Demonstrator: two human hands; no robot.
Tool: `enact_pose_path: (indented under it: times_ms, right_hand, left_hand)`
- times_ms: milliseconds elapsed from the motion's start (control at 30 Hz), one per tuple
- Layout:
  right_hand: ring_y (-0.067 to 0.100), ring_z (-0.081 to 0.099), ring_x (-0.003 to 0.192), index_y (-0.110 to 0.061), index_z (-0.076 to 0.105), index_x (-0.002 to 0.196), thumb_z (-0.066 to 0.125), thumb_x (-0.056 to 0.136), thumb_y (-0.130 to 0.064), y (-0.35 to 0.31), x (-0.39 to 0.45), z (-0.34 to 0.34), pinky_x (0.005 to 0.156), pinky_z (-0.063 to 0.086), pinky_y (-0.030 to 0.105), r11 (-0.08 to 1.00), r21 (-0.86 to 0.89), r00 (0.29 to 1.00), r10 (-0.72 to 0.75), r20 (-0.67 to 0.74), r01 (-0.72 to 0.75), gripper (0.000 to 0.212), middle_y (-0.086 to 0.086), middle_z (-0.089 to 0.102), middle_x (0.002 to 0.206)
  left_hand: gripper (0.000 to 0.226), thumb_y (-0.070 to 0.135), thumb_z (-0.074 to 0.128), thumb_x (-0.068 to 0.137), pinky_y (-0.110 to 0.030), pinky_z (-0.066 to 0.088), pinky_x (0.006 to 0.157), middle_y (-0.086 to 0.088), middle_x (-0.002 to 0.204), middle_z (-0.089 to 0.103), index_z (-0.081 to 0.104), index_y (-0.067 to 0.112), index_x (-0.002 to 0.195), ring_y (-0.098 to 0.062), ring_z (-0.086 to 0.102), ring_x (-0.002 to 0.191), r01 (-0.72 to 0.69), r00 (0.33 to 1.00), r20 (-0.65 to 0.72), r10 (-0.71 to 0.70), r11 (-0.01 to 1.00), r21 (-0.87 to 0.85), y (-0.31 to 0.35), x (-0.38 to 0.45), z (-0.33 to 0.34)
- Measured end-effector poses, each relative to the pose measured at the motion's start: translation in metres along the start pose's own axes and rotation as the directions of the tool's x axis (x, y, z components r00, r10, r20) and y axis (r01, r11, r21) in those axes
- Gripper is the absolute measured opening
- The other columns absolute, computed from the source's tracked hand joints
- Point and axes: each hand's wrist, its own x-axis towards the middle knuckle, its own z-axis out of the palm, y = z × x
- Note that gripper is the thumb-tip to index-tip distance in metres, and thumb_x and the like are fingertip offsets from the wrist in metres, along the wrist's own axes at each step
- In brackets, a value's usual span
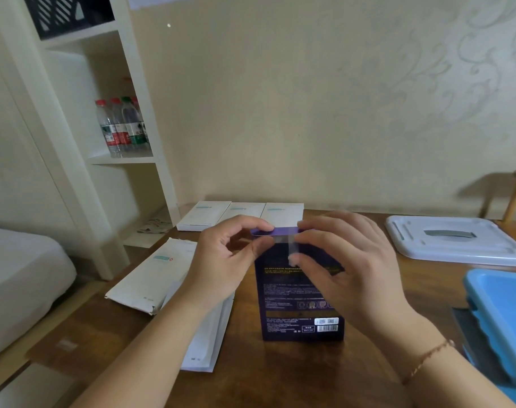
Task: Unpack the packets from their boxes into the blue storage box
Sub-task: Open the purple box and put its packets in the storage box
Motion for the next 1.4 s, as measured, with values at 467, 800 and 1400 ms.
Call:
enact_pose_path:
  times_ms: [467, 800, 1400]
  right_hand:
    - [0.016, 0.059, 0.094, -0.009, 0.069, 0.106, 0.064, 0.087, -0.017, 0.002, -0.001, -0.002, 0.076, 0.053, 0.039, 0.969, 0.203, 0.991, 0.134, 0.027, -0.137, 0.020, -0.003, 0.069, 0.104]
    - [0.010, 0.059, 0.098, -0.011, 0.070, 0.108, 0.068, 0.086, -0.003, 0.006, -0.001, -0.001, 0.083, 0.052, 0.022, 0.956, 0.214, 0.979, 0.195, 0.049, -0.202, 0.024, -0.005, 0.067, 0.106]
    - [0.026, 0.055, 0.115, -0.014, 0.072, 0.105, 0.071, 0.086, -0.027, 0.013, -0.005, 0.006, 0.097, 0.044, 0.041, 0.996, 0.013, 0.992, -0.087, 0.088, 0.086, 0.023, 0.003, 0.064, 0.124]
  left_hand:
    - [0.018, 0.026, 0.066, 0.085, -0.026, 0.058, 0.076, 0.017, 0.099, 0.069, 0.066, 0.028, 0.103, -0.018, 0.065, 0.101, 0.058, 0.997, -0.053, -0.058, 0.998, -0.014, 0.001, -0.006, 0.014]
    - [0.016, 0.026, 0.065, 0.084, -0.024, 0.056, 0.069, 0.013, 0.092, 0.068, 0.065, 0.020, 0.099, -0.018, 0.065, 0.096, 0.103, 0.992, -0.069, -0.108, 0.993, -0.062, 0.000, -0.003, 0.018]
    - [0.013, 0.024, 0.063, 0.087, -0.027, 0.057, 0.073, 0.012, 0.093, 0.067, 0.063, 0.022, 0.100, -0.023, 0.064, 0.095, 0.086, 0.993, -0.076, -0.093, 0.992, -0.089, -0.004, -0.001, 0.024]
